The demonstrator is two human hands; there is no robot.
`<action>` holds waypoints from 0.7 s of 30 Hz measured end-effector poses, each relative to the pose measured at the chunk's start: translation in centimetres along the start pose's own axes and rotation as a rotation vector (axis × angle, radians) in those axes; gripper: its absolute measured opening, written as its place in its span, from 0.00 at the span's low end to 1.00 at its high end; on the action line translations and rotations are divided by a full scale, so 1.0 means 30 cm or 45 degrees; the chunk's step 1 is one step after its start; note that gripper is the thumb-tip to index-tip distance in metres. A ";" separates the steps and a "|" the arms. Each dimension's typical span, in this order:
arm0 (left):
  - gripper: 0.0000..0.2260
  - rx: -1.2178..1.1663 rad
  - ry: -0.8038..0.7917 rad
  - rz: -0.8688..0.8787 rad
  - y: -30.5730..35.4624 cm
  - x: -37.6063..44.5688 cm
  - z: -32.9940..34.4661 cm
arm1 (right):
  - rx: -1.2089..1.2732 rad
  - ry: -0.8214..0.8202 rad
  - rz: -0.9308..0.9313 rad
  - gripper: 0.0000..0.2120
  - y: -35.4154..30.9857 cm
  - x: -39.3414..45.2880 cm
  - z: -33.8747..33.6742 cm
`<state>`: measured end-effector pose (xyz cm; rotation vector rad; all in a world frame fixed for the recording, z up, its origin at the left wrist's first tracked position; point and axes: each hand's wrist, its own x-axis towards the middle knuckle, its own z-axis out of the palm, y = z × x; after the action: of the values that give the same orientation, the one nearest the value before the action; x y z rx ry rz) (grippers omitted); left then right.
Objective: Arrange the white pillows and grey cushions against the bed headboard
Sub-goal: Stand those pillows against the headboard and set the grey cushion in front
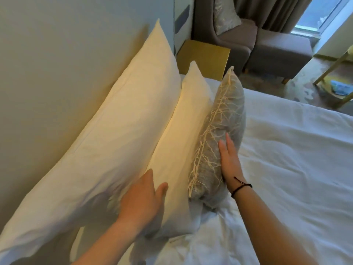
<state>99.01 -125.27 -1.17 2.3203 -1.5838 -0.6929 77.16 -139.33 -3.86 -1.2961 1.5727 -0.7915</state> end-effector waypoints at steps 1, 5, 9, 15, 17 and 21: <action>0.23 -0.059 0.024 0.031 0.040 0.008 -0.012 | -0.037 -0.024 -0.034 0.36 -0.006 0.001 0.027; 0.42 -0.103 0.042 0.135 0.272 0.075 -0.021 | -0.211 -0.128 -0.016 0.35 -0.026 0.017 0.076; 0.30 0.246 -0.065 0.142 0.393 0.171 0.000 | 0.021 -0.151 -0.016 0.32 0.040 0.057 -0.035; 0.23 0.217 -0.070 0.230 0.351 0.205 0.033 | 0.290 -0.103 0.451 0.50 0.187 0.150 -0.130; 0.24 0.147 -0.041 0.285 0.333 0.204 0.031 | 0.339 -0.106 0.557 0.52 0.230 0.207 -0.134; 0.24 -0.009 -0.151 0.297 0.298 0.220 -0.002 | 0.351 -0.103 0.623 0.53 0.286 0.302 -0.095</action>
<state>93.79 -134.75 1.35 2.0775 -1.8620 -0.7886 71.08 -146.27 -12.73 -0.6947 1.5625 -0.6069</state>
